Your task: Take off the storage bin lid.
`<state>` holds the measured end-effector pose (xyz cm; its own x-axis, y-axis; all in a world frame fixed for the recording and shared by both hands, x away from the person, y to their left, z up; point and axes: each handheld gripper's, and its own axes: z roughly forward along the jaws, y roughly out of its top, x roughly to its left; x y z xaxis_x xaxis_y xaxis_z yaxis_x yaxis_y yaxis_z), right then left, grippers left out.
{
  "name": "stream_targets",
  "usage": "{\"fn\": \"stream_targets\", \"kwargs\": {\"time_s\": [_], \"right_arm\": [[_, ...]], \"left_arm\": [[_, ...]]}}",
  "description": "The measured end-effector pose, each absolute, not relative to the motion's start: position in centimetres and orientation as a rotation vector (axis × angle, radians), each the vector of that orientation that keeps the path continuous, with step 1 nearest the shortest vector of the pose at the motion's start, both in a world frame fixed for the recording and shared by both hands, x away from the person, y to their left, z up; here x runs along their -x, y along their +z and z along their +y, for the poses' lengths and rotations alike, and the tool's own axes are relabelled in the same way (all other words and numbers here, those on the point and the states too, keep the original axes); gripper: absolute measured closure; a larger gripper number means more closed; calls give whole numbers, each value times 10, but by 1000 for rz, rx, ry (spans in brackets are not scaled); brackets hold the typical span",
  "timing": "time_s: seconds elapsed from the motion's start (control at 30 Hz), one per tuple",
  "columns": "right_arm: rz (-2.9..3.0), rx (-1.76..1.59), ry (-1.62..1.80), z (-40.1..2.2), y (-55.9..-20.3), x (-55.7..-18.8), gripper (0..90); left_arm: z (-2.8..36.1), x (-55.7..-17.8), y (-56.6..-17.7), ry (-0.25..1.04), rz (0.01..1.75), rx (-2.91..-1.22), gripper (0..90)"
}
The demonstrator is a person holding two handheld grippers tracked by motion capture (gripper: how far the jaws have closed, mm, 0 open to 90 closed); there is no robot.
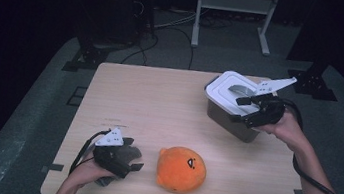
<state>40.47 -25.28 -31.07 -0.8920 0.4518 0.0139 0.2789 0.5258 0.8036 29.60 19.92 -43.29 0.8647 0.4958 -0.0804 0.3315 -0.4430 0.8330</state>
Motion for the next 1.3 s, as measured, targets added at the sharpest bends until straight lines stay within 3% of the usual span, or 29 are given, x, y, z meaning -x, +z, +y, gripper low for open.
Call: {"fn": "stream_targets", "kwargs": {"time_s": [1.3], "right_arm": [[2469, -800, 1172, -283, -306, -464, 263]], "left_arm": [[201, -297, -437, 201, 615, -2074, 27]]}}
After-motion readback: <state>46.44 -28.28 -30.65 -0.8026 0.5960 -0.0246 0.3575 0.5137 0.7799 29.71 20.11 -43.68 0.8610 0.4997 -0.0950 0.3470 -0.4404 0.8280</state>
